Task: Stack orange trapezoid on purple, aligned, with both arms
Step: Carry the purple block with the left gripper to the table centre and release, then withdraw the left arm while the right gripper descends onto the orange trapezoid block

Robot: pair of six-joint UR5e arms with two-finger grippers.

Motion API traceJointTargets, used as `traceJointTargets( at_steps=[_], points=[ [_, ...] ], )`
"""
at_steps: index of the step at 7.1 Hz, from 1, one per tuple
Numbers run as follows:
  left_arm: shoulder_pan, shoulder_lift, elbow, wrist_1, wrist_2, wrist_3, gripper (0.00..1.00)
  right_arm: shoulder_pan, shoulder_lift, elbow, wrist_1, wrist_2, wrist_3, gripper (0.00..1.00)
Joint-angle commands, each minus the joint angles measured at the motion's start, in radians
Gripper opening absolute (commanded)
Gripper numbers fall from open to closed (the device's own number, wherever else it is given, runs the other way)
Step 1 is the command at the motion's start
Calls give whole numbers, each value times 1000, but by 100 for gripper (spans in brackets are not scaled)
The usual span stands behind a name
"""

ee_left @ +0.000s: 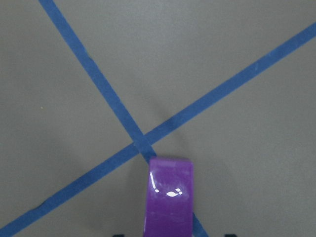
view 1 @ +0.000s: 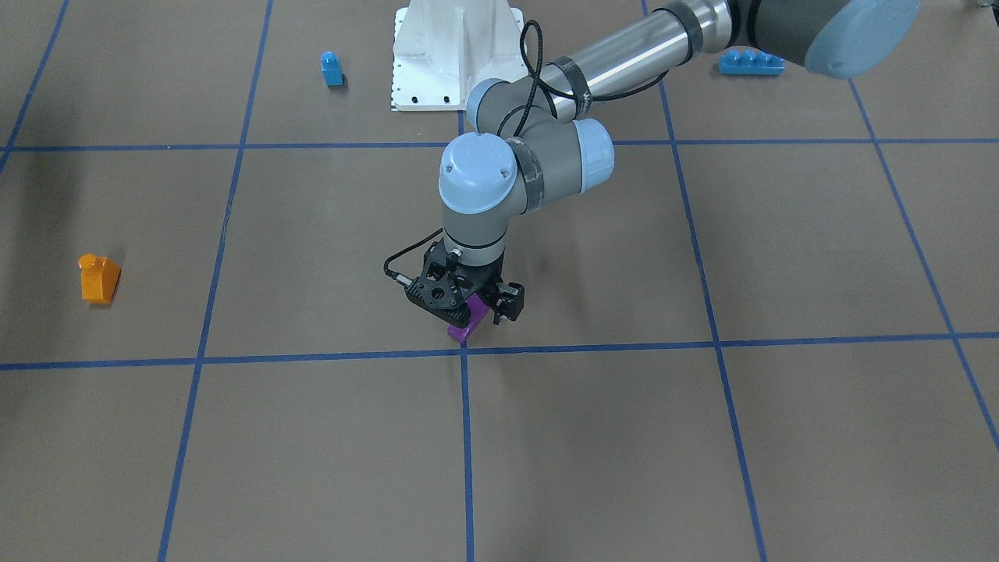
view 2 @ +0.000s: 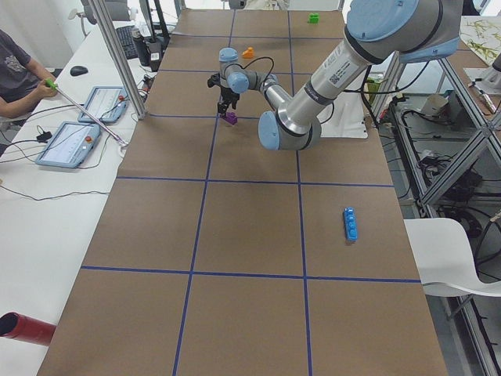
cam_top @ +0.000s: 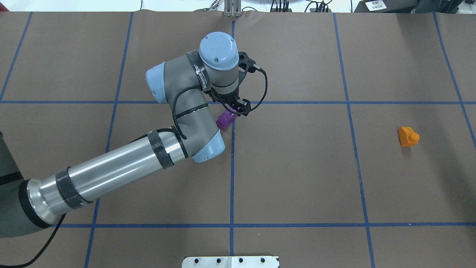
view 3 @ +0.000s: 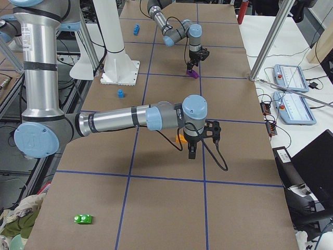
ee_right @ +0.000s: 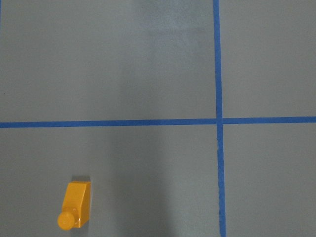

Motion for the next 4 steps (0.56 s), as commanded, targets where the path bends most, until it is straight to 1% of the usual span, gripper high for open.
traceJointTargets(
  at_steps=[1,2,3,4],
  points=[
    [-172,-3,-59,75,-179,13,100,-142,6,38,83,-24,184,100],
    [-254,0,-116,156,-262,16,100,-221,-18,37,243,-64,354,100],
    [-299,5,-182,233,-283,52,100,-325,-37,29,412,-145,500,100],
    [-336,63,-283,332,-285,136,100,-405,-66,14,465,-168,547,100]
  ],
)
